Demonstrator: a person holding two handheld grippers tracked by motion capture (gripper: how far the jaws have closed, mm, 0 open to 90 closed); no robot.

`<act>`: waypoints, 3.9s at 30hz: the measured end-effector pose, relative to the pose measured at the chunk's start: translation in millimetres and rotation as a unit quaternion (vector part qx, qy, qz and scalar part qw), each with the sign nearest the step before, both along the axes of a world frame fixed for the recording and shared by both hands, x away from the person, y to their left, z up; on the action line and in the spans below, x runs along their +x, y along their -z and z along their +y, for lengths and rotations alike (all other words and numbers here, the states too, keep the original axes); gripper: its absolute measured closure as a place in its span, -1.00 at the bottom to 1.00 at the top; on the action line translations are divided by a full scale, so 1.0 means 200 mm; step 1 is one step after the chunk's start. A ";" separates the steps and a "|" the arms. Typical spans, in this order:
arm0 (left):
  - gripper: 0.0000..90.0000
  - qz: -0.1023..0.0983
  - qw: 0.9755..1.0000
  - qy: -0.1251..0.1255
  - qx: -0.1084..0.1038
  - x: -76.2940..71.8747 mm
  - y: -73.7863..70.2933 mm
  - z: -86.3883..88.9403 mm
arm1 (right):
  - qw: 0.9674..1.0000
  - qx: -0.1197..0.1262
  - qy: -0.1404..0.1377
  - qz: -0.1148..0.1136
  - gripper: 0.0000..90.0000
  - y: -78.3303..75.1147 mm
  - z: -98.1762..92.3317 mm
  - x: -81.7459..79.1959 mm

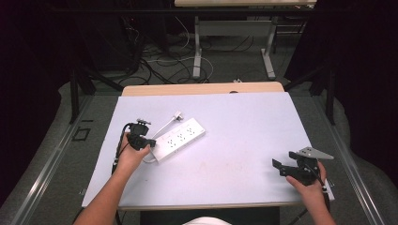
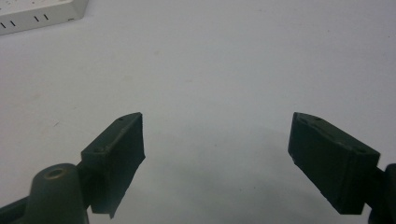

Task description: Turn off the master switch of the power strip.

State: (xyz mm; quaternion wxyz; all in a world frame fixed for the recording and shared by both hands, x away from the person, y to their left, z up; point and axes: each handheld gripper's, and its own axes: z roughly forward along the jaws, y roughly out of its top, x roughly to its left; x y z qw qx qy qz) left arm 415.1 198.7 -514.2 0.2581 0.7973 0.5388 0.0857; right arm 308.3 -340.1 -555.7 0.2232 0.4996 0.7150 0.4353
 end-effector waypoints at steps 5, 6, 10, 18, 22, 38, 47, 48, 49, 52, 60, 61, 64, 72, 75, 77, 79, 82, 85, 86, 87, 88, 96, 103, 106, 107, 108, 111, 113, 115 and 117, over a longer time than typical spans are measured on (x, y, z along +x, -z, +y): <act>1.00 0.001 1.000 0.004 -0.002 0.00 0.00 0.01 | 1.000 0.002 0.001 0.002 -0.60 0.00 0.00 0.00; 1.00 0.002 1.000 0.000 -0.005 0.00 0.00 0.01 | 1.000 0.001 0.001 0.002 -0.60 0.00 0.00 0.00; 1.00 0.001 1.000 0.003 -0.007 0.00 0.01 0.01 | 1.000 0.002 0.005 0.000 -0.61 0.00 0.01 0.00; 1.00 -0.009 1.000 0.011 0.006 -0.01 0.02 0.00 | 1.000 0.000 0.003 -0.001 -0.60 0.01 0.01 0.00; 1.00 -0.007 1.000 0.002 -0.005 -0.01 0.02 0.01 | 1.000 0.001 -0.003 0.005 -0.61 0.00 0.01 0.00; 1.00 -0.012 0.999 -0.014 -0.026 0.00 0.02 0.03 | 1.000 0.000 -0.001 0.004 -0.60 0.00 0.00 0.00; 1.00 -0.008 0.999 -0.015 -0.028 0.00 0.02 0.03 | 1.000 0.002 0.004 0.002 -0.60 0.01 0.00 0.00; 1.00 -0.009 1.000 -0.015 -0.026 0.00 0.02 0.03 | 1.000 0.001 0.004 0.001 -0.60 0.01 0.00 0.00; 1.00 -0.009 0.999 -0.015 -0.027 0.00 0.02 0.02 | 1.000 0.001 0.002 0.003 -0.60 0.00 0.00 0.00; 0.99 -0.002 1.000 -0.010 -0.026 0.00 0.01 0.03 | 1.000 0.001 0.000 0.003 -0.60 0.00 0.00 0.00; 0.93 -0.002 1.000 -0.006 -0.026 0.00 0.01 0.02 | 1.000 0.000 -0.001 0.002 -0.61 0.00 0.00 0.00; 0.91 -0.002 1.000 -0.004 -0.026 0.00 0.01 0.02 | 1.000 -0.001 -0.001 0.002 -0.61 0.00 0.00 0.00; 0.82 -0.001 1.000 -0.003 -0.028 0.00 0.01 0.02 | 1.000 0.000 -0.001 0.002 -0.60 0.00 0.00 0.00; 0.67 -0.008 1.000 -0.004 -0.025 0.00 0.00 0.02 | 1.000 0.001 -0.001 0.002 -0.60 0.00 0.00 0.00; 0.57 -0.010 1.000 -0.005 -0.026 0.00 -0.01 0.01 | 1.000 0.001 -0.001 0.002 -0.60 0.00 0.00 0.00; 0.53 -0.013 1.000 -0.002 -0.027 0.01 -0.01 0.02 | 1.000 0.000 -0.002 0.003 -0.61 0.00 0.00 0.00; 0.49 -0.017 1.000 -0.006 -0.025 0.00 -0.02 0.01 | 1.000 0.001 -0.002 0.003 -0.60 0.00 0.00 0.00; 0.42 -0.022 0.999 -0.005 -0.022 0.00 -0.03 0.01 | 1.000 0.001 -0.002 0.004 -0.60 0.00 0.00 0.00; 0.38 -0.023 0.999 -0.006 -0.025 0.00 -0.03 0.01 | 1.000 0.000 -0.001 0.002 -0.60 0.00 0.00 0.00; 0.37 -0.025 0.999 -0.007 -0.025 0.00 -0.03 0.01 | 1.000 0.000 -0.001 0.004 -0.60 0.00 0.00 0.00; 0.34 -0.027 0.999 -0.010 -0.026 0.01 -0.02 0.01 | 1.000 0.001 -0.001 0.003 -0.60 0.00 0.00 0.00; 0.32 -0.030 0.999 -0.006 -0.025 0.01 -0.03 0.01 | 1.000 0.000 0.002 0.000 -0.60 0.00 0.00 0.00; 0.07 -0.060 0.998 0.002 -0.011 0.01 -0.04 0.00 | 1.000 0.000 -0.001 0.001 -0.60 0.00 0.00 0.00; -0.11 -0.071 0.997 0.004 -0.001 0.02 -0.04 0.01 | 1.000 0.005 0.002 0.004 -0.60 0.01 -0.01 0.00; -0.19 -0.073 0.997 0.000 -0.005 0.03 -0.04 0.01 | 1.000 0.006 0.000 0.004 -0.60 0.01 -0.01 0.01; -0.19 -0.068 0.998 0.006 -0.003 0.03 -0.05 0.01 | 1.000 0.007 0.003 0.006 -0.60 0.01 -0.01 0.01; -0.19 -0.075 0.997 0.007 -0.004 0.03 -0.05 0.01 | 1.000 0.009 0.006 0.005 -0.60 0.01 -0.01 0.01; -0.22 -0.073 0.997 0.005 -0.010 0.03 -0.05 0.01 | 1.000 0.010 0.005 0.007 -0.60 0.01 -0.01 0.01; -0.24 -0.074 0.997 0.012 -0.002 0.03 -0.06 0.01 | 1.000 0.011 0.005 0.008 -0.60 0.01 -0.01 0.01; -0.26 -0.081 0.997 0.016 0.004 0.03 -0.06 0.01 | 1.000 0.006 0.007 0.006 -0.60 0.01 -0.01 0.01; -0.29 -0.088 0.996 0.019 0.008 0.03 -0.07 0.01 | 1.000 0.005 0.005 0.005 -0.61 0.02 -0.01 0.01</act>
